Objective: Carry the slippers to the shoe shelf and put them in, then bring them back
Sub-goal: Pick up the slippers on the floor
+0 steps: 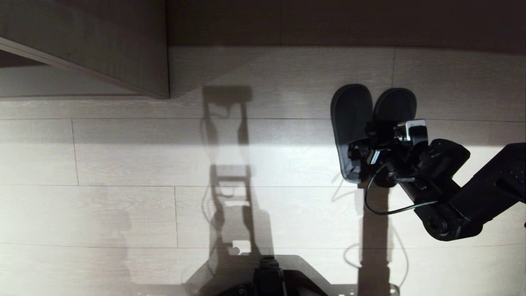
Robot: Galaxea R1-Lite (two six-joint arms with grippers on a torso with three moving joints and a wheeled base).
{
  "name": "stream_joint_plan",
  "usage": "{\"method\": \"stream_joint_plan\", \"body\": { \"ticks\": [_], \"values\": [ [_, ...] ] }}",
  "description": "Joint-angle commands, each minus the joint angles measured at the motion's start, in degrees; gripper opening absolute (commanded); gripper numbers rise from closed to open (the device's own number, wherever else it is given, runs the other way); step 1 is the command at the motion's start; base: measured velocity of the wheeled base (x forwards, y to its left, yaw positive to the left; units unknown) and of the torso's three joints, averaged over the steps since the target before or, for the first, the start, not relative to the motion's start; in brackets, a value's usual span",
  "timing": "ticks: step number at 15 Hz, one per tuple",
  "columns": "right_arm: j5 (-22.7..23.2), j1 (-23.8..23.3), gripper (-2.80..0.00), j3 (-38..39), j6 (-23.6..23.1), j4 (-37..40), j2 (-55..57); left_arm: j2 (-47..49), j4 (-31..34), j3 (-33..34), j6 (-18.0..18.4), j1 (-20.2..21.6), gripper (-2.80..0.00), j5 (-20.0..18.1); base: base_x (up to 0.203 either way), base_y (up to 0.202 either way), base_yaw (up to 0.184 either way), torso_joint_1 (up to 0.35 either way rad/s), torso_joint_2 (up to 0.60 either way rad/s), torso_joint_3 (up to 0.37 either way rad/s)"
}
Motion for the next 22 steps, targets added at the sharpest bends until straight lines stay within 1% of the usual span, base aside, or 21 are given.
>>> {"method": "stream_joint_plan", "body": {
  "ticks": [1, 12, 13, 18, 22],
  "values": [
    [-0.1, 0.0, 0.0, -1.7, 0.0, -0.5, 0.7, -0.1, 0.0, 0.0, 0.0, 0.0, -2.8, 0.0, 0.0, 0.0, 0.0, 0.0, 0.0, 0.0],
    [-0.1, -0.4, 0.0, -7.6, 1.5, -0.5, 4.3, 0.0, 0.0, 0.0, 0.0, 0.1, -2.8, -0.1, 0.0, 0.0, 0.0, 0.0, 0.0, 0.0],
    [-0.2, -0.5, -2.8, -8.1, 1.5, -0.5, 4.4, -0.1, 0.0, 0.0, 0.0, 0.0, -2.8, 0.0, 0.0, 0.0, 0.0, 0.0, 0.0, 0.0],
    [-0.1, -1.1, -2.8, -9.1, 1.9, -0.5, 5.2, -0.1, 0.0, 0.0, -0.1, 0.1, -2.8, 0.0, 0.0, 0.0, 0.0, 0.0, 0.0, 0.0],
    [0.5, -1.3, -2.8, -8.2, 2.6, -0.4, 4.9, -0.1, 0.0, 0.0, -0.1, 0.0, -2.8, 0.0, 0.0, 0.0, 0.0, 0.0, 0.0, 0.0]
  ]
}}
